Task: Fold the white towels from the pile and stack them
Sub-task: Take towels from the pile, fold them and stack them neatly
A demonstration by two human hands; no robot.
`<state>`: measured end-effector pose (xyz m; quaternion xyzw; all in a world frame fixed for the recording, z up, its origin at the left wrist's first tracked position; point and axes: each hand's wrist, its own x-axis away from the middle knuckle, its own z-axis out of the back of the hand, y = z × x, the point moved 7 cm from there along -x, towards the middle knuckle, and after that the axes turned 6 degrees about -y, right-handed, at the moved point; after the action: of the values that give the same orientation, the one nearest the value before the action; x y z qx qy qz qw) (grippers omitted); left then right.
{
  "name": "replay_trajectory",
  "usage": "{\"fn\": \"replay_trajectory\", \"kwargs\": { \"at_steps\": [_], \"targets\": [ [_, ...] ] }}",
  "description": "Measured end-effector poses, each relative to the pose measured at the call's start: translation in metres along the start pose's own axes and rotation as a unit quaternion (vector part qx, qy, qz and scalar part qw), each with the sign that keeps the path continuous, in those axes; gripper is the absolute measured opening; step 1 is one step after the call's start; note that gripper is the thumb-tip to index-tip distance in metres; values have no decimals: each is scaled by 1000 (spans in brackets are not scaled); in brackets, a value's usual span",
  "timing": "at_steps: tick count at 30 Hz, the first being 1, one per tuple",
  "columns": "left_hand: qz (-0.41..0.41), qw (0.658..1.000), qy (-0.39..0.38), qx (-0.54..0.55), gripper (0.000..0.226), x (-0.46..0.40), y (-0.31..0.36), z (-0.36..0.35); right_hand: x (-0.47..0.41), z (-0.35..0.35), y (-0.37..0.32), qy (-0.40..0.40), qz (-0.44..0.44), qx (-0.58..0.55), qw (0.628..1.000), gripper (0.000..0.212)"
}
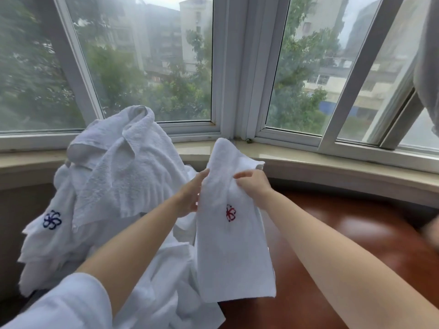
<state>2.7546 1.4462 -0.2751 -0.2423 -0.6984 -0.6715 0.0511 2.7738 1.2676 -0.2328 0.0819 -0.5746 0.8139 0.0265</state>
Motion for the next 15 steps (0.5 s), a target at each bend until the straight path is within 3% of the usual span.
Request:
{"fn": "replay_trajectory", "kwargs": {
  "at_steps": [4,12,15],
  "targets": [
    [-21,995,80,-54,20,-19,-4,14,-15,-5,6,-5,43,4,999,53],
    [-137,981,130,-39,21,-65,34,34,-72,7,-4,50,85,8,995,55],
    [-105,989,89,-45,30,-93,30,36,-100,8,13,55,39,-8,998,67]
  ]
}}
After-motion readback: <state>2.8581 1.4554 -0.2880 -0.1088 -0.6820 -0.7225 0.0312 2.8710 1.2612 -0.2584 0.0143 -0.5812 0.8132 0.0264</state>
